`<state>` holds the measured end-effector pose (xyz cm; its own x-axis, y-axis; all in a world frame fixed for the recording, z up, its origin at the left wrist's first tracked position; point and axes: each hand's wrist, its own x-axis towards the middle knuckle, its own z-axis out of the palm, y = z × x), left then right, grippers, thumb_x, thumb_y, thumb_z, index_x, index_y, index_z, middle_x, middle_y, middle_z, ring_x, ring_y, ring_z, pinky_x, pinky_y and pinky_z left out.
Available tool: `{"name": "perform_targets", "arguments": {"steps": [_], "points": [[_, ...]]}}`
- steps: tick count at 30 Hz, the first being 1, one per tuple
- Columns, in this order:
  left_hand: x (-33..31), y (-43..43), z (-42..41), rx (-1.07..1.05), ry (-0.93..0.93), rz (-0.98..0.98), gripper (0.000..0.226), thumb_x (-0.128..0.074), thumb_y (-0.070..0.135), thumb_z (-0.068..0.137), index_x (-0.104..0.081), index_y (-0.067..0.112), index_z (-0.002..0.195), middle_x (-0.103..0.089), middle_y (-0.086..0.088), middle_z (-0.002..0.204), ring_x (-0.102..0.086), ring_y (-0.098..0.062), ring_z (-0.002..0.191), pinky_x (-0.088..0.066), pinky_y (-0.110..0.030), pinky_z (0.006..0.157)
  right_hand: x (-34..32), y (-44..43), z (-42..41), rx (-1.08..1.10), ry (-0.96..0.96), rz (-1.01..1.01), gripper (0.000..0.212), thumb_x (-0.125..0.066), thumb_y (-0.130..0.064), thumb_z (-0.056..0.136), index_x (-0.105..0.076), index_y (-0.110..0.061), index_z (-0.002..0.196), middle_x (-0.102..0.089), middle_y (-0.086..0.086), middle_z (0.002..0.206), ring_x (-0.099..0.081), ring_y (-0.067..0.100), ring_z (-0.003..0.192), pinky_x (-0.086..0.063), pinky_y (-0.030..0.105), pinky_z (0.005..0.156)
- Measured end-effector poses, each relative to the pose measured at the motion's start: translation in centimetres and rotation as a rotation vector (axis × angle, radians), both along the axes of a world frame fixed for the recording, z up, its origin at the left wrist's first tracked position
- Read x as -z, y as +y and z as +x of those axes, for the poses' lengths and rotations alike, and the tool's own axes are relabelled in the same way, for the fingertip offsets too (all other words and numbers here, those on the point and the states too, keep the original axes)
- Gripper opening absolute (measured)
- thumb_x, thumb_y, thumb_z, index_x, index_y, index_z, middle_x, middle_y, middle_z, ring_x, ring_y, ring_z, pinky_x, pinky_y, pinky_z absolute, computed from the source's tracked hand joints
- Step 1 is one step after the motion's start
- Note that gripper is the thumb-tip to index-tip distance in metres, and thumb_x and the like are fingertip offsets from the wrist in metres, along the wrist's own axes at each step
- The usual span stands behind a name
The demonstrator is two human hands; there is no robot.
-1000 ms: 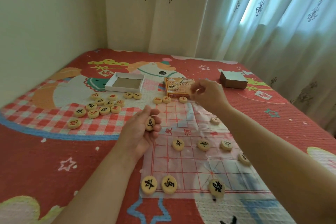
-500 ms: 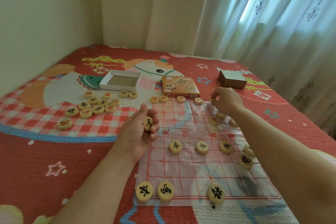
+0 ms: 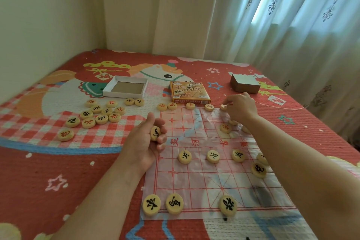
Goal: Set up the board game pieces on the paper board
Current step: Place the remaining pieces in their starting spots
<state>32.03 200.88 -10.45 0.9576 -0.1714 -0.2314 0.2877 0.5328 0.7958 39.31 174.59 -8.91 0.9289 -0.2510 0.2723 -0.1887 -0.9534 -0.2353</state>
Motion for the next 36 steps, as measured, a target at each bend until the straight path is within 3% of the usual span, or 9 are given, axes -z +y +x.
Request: {"name": "perform_targets", "arguments": {"steps": [5, 8, 10, 12, 15, 20, 23, 29, 36], "points": [[-0.3, 0.2, 0.0, -0.011, 0.068, -0.17, 0.025, -0.047, 0.028, 0.095, -0.057, 0.006, 0.086, -0.052, -0.005, 0.067, -0.05, -0.008, 0.046, -0.044, -0.015, 0.04, -1.3, 1.7, -0.9, -0.067, -0.072, 0.051, 0.028, -0.047, -0.008, 0.087, -0.069, -0.017, 0.102, -0.066, 0.004, 0.111, -0.043, 0.025, 0.113, -0.036, 0.038, 0.093], [-0.8, 0.6, -0.2, 0.004, 0.119, -0.318, 0.014, -0.043, 0.01, 0.09, -0.055, 0.003, 0.089, -0.052, -0.011, 0.077, -0.054, -0.014, 0.059, -0.051, -0.018, 0.047, -2.1, 3.6, -1.4, -0.159, -0.122, 0.075, 0.027, -0.047, -0.009, 0.088, -0.07, -0.018, 0.101, -0.067, 0.002, 0.112, -0.044, 0.024, 0.111, -0.038, 0.038, 0.092], [-1.2, 0.6, -0.5, 0.001, 0.12, -0.384, 0.022, -0.041, -0.003, 0.073, -0.054, 0.002, 0.09, -0.053, -0.015, 0.081, -0.055, -0.02, 0.07, -0.056, -0.024, 0.055, -2.7, 5.3, -2.2, -0.235, -0.141, 0.109, 0.026, -0.049, -0.009, 0.088, -0.07, -0.019, 0.101, -0.066, -0.001, 0.114, -0.044, 0.021, 0.112, -0.036, 0.037, 0.096], [-1.2, 0.4, -0.8, -0.01, 0.118, -0.369, 0.027, -0.038, -0.008, 0.072, -0.054, 0.001, 0.092, -0.056, -0.019, 0.086, -0.06, -0.025, 0.077, -0.057, -0.031, 0.062, -3.1, 7.3, -3.7, -0.338, -0.168, 0.148, 0.024, -0.051, -0.01, 0.089, -0.07, -0.018, 0.1, -0.067, -0.004, 0.112, -0.046, 0.017, 0.11, -0.033, 0.033, 0.098], [-0.9, 0.1, -1.1, 0.04, 0.103, -0.315, 0.018, -0.038, -0.002, 0.093, -0.055, -0.002, 0.099, -0.061, -0.022, 0.094, -0.07, -0.028, 0.075, -0.058, -0.034, 0.067, -3.3, 9.9, -6.9, -0.483, -0.173, 0.216, 0.02, -0.055, -0.015, 0.089, -0.068, -0.019, 0.103, -0.065, -0.007, 0.109, -0.043, 0.009, 0.102, -0.029, 0.023, 0.083], [-1.0, 0.0, -1.8, 0.196, -0.015, -0.219, 0.024, -0.042, 0.01, 0.095, -0.06, -0.004, 0.101, -0.069, -0.019, 0.085, -0.07, -0.022, 0.072, -0.059, -0.028, 0.067, -2.1, 12.2, -10.5, -0.571, -0.13, 0.34, 0.023, -0.067, -0.02, 0.079, -0.067, -0.024, 0.101, -0.058, -0.016, 0.094, -0.046, 0.003, 0.088, -0.031, 0.007, 0.071], [-1.3, 0.2, -2.1, 0.255, -0.045, -0.156, 0.025, -0.041, 0.013, 0.095, -0.06, -0.003, 0.102, -0.07, -0.02, 0.086, -0.071, -0.022, 0.074, -0.058, -0.031, 0.071, -1.5, 12.0, -11.0, -0.53, -0.16, 0.465, 0.022, -0.071, -0.018, 0.075, -0.068, -0.026, 0.095, -0.058, -0.016, 0.093, -0.047, -0.003, 0.082, -0.033, 0.004, 0.069], [-1.5, 0.3, -2.8, 0.367, -0.093, -0.159, 0.03, -0.04, 0.014, 0.09, -0.059, -0.002, 0.107, -0.07, -0.022, 0.096, -0.071, -0.024, 0.086, -0.055, -0.034, 0.08, -1.6, 11.5, -11.2, -0.611, -0.16, 0.467, 0.024, -0.072, -0.016, 0.076, -0.07, -0.022, 0.099, -0.058, -0.016, 0.099, -0.049, -0.004, 0.096, -0.032, 0.001, 0.076], [-1.7, 0.1, -3.0, 0.379, -0.162, -0.192, 0.038, -0.043, 0.014, 0.081, -0.056, -0.001, 0.114, -0.071, -0.021, 0.092, -0.072, -0.025, 0.082, -0.059, -0.03, 0.067, -2.1, 11.3, -11.3, -0.655, -0.132, 0.497, 0.03, -0.076, -0.02, 0.073, -0.069, -0.031, 0.1, -0.057, -0.018, 0.107, -0.05, -0.004, 0.102, -0.031, 0.005, 0.076]]}}
